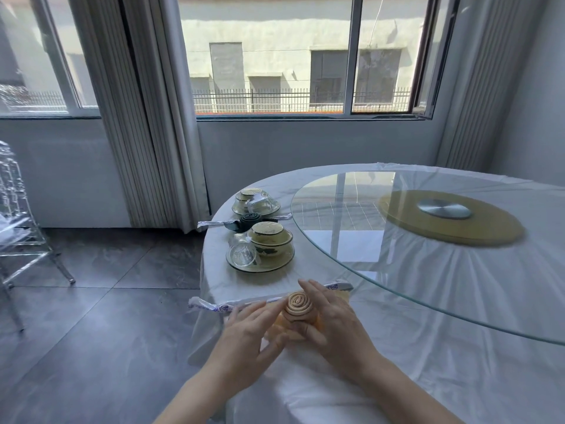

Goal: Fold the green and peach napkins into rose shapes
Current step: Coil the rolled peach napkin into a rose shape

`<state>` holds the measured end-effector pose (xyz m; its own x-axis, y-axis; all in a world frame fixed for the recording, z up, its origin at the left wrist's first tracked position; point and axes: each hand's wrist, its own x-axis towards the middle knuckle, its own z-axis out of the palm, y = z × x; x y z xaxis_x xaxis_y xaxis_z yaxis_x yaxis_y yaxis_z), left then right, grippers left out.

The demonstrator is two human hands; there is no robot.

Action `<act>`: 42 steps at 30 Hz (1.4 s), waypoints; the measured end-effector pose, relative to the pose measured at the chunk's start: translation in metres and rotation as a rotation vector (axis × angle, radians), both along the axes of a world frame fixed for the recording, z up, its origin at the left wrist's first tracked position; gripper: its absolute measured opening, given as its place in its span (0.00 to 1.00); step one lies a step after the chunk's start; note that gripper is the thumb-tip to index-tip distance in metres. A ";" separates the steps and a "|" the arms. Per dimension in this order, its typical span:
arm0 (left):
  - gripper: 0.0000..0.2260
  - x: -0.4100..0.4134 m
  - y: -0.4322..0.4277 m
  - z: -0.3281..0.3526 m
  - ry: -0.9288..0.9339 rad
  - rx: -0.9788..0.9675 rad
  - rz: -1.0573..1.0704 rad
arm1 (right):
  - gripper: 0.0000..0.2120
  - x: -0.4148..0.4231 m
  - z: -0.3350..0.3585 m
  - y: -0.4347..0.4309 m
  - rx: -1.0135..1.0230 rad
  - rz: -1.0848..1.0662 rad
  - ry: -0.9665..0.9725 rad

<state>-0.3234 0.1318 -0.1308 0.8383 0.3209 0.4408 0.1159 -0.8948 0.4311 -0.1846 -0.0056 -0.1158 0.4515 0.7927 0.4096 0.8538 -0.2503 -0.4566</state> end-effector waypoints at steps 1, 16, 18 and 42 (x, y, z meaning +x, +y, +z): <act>0.27 0.002 -0.003 0.002 0.008 -0.014 -0.006 | 0.34 0.001 0.000 0.000 0.020 -0.003 0.009; 0.32 0.032 -0.024 0.027 0.120 -0.028 0.292 | 0.16 0.055 0.008 -0.003 -0.088 -0.414 0.269; 0.30 0.037 -0.027 0.028 0.130 -0.004 0.330 | 0.14 0.052 0.011 0.001 -0.128 -0.425 0.236; 0.29 0.045 -0.020 0.023 0.149 0.040 0.282 | 0.12 0.049 0.020 0.004 0.067 -0.266 0.062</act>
<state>-0.2783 0.1114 -0.1082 0.7751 0.5348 0.3365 0.4213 -0.8343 0.3556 -0.1358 -0.0019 -0.0960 0.6659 0.6147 0.4227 0.7321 -0.4295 -0.5288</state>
